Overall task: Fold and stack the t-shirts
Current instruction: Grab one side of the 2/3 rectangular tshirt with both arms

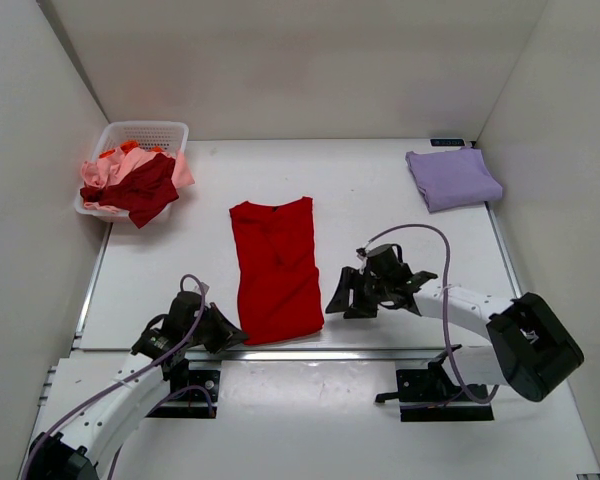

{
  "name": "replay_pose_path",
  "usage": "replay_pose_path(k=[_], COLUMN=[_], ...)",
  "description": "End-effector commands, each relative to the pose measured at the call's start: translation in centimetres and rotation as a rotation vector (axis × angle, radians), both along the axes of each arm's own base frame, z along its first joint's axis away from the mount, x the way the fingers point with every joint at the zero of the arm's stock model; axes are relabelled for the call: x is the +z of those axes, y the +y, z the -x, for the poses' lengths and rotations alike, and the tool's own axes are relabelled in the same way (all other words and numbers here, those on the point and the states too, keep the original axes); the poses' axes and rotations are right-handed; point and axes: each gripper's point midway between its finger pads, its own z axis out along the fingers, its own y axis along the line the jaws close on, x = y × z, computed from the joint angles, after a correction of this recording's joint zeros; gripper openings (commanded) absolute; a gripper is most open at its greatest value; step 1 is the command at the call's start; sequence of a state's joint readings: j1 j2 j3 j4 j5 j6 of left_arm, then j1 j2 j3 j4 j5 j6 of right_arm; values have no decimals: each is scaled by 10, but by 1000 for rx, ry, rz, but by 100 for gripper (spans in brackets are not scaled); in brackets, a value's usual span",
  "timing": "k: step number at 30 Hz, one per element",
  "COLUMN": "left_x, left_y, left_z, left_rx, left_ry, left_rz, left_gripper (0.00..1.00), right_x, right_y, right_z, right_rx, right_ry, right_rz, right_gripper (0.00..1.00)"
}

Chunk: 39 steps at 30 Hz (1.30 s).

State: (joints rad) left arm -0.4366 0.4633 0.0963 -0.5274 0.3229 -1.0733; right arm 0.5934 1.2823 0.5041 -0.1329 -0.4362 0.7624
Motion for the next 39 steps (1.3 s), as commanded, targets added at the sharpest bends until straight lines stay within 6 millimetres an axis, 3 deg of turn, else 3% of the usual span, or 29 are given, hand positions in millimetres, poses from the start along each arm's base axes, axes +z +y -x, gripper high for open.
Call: replay_pose_path(k=[1,9,12,16,19,22,28,30,33,36,39], left_x=[5,9,9,10,9,11,10,10,10,8,8], left_y=[0,0,1,1,0,-1,0,-1,0,1,0], left_z=[-2,-4,-4,-4,-4,-5,-4,-5,-5,-4,-4], left_rx=[-3,0,4,5,2,2,1,10,12,15,13], left_ry=[-11,-17,-17,-22,-23,-27,-25,-26,-26,-15,-19], left_rz=[-11,-9,-12,-7,-5,0,-3,4,4,-3,-2], left_gripper=[0,0,0,0,0,0,0,0,0,0,0], right_x=[16,17,13,25,39,46,31,26,16,5,7], right_y=[28,63,61,44,37,39,45,49,52,54,62], right_z=[-5,15,17,10,9,15,35,40,46,45,36], right_rx=[-6,58,31,-43,-63,-40,-3,10,19,26,48], right_ry=[-5,40,55,7,-23,-15,77,91,121,150,116], right_rz=[-138,-211,-201,-222,-283,-334,-334,-328,-318,-298,-295], right_gripper=[58,58,57,60,84,93,88,80,76,72,59])
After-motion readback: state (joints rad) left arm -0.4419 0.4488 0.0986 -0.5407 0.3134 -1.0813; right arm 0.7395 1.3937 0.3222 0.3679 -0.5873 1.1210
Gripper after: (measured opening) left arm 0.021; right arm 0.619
